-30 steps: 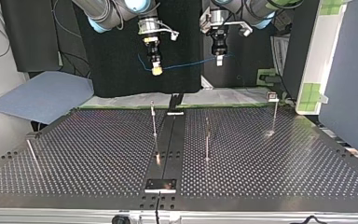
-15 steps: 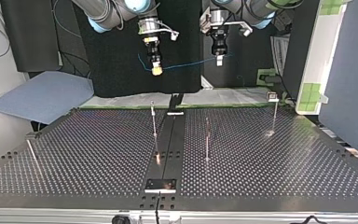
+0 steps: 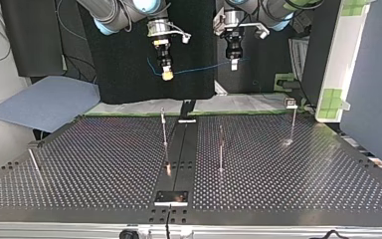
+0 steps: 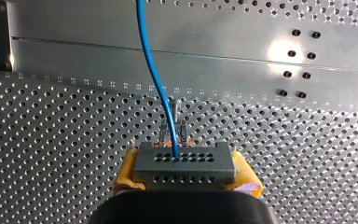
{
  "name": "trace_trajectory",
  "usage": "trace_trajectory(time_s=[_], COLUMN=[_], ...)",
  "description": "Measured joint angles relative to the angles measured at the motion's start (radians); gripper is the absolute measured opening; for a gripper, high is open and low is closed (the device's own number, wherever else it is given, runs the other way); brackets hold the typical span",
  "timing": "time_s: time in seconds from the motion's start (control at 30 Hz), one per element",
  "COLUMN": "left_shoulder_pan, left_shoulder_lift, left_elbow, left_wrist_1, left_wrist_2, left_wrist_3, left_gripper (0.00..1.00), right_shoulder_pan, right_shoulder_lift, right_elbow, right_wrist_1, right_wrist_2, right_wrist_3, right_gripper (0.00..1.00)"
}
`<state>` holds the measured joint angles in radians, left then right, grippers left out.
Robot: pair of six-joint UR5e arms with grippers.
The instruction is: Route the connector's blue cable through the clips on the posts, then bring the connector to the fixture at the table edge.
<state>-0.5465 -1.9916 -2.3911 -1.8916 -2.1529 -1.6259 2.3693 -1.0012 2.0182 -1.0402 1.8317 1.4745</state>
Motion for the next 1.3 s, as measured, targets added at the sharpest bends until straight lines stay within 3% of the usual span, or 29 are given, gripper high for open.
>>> trace_trajectory(time_s=[1.03, 1.3], left_shoulder_pan=[0.001, 0.01], left_shoulder_lift=[-0.001, -0.035], left_elbow=[-0.001, -0.006], left_wrist_1=[0.001, 0.003], left_wrist_2=[-0.001, 0.003], left_wrist_3=[-0.001, 0.0], left_gripper=[0.02, 0.02], right_shoulder_pan=[0.0, 0.0], right_shoulder_lift=[-0.001, -0.001], right_elbow=[0.0, 0.0], right_wrist_1=[0.0, 0.0], right_wrist_2=[0.0, 0.0], right_wrist_3=[0.0, 0.0], right_gripper=[0.0, 0.0])
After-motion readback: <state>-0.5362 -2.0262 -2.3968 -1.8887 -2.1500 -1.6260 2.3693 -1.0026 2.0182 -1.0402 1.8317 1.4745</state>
